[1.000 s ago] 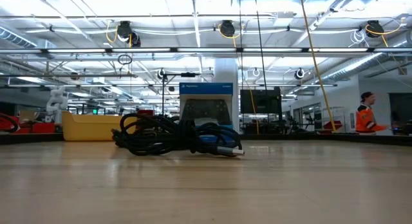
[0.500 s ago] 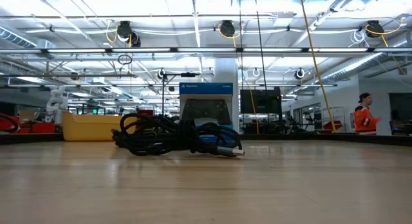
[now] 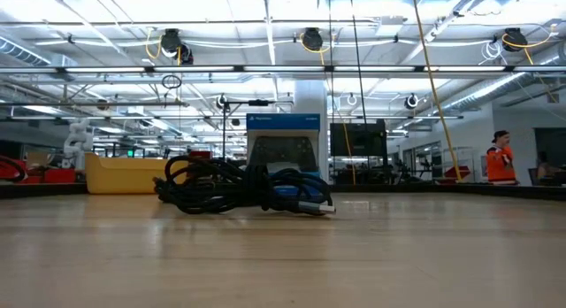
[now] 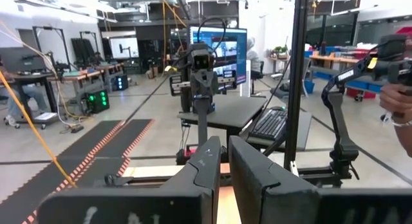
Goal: Pick and place USB-C Cables
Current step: Put the bottom black charger cable into the yellow bin
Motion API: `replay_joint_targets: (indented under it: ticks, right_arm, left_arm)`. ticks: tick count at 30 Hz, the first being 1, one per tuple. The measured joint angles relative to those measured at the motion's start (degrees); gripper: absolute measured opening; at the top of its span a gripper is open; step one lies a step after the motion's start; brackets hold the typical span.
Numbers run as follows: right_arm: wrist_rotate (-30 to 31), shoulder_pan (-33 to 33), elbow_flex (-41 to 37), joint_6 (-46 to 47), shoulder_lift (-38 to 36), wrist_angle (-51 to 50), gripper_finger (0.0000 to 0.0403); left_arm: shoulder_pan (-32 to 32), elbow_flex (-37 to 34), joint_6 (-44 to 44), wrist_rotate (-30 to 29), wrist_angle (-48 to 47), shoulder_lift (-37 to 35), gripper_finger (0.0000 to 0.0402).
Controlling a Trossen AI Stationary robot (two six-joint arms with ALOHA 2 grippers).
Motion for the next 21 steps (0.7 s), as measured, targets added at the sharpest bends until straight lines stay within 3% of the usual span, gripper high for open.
replay_joint_targets:
  ticks: [5,9,21]
  right_arm:
    - [0.0,0.0,3.3,-2.1,5.2,0.0,0.0]
    - [0.0,-0.1,11.8,-3.3,11.2,-3.1,0.0]
    - [-0.1,-3.9,39.7,-5.3,30.0,-34.8,0.0]
  left_arm:
    - [0.0,0.0,0.3,0.0,-1.0,0.9,0.0035]
    - [0.0,0.0,0.5,0.0,-1.7,1.8,0.0035]
    - [0.0,0.0,0.5,0.0,-1.6,3.7,0.0035]
